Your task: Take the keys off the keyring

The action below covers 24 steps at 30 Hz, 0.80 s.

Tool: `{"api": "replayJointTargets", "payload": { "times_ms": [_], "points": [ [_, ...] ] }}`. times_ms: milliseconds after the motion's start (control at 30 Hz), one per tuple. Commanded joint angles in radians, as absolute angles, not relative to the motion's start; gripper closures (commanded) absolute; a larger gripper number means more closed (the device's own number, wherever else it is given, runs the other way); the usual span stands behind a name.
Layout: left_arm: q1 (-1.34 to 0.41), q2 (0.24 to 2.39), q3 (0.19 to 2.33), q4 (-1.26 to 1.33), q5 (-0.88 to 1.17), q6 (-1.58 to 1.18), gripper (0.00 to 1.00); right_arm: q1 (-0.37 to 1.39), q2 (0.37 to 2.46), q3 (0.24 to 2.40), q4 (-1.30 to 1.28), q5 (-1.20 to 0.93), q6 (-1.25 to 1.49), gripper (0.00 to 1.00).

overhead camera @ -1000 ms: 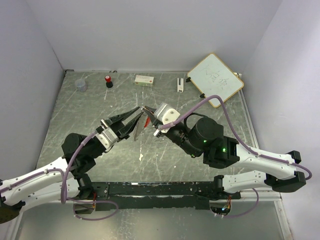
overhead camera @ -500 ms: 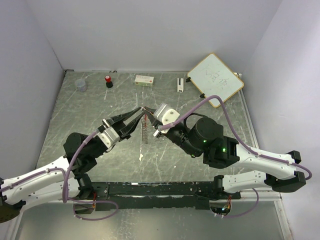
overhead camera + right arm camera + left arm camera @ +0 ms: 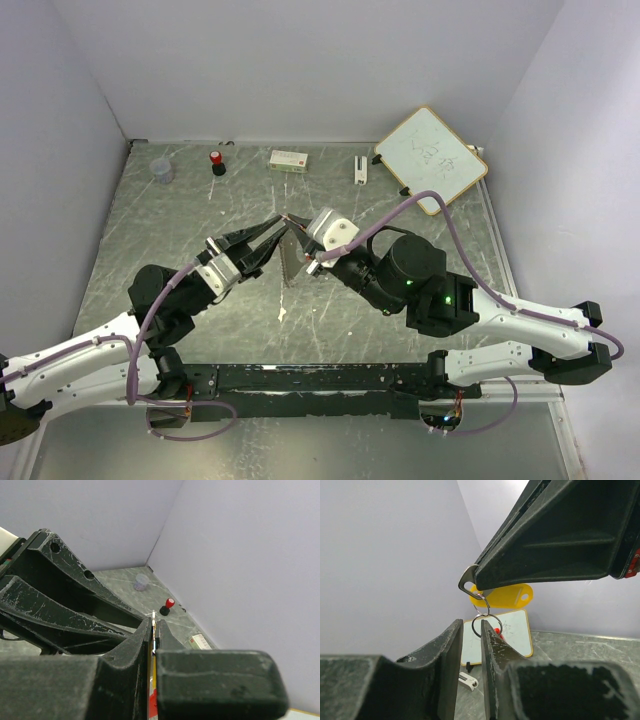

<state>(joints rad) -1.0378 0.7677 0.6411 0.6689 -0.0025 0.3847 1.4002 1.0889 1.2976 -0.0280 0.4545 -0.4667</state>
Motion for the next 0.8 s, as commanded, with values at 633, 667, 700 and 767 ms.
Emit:
{"api": "replayJointTargets", "payload": {
  "times_ms": [633,667,700,767],
  "points": [
    [-1.034,0.766,0.680,0.655,0.071,0.378,0.80,1.403,1.079,1.299,-0.013,0.408,-0.455,1.00],
    [-1.034,0.767,0.681,0.647,0.061,0.380,0.83,1.404,1.075,1.298,-0.012,0.411,-0.456,1.00],
    [-1.034,0.765,0.681,0.641,0.053,0.381,0.84,1.404,1.071,1.297,-0.012,0.417,-0.457,1.00],
    [-1.034,0.757,0.679,0.628,0.033,0.383,0.87,1.404,1.058,1.291,-0.008,0.429,-0.459,1.00]
  ]
}}
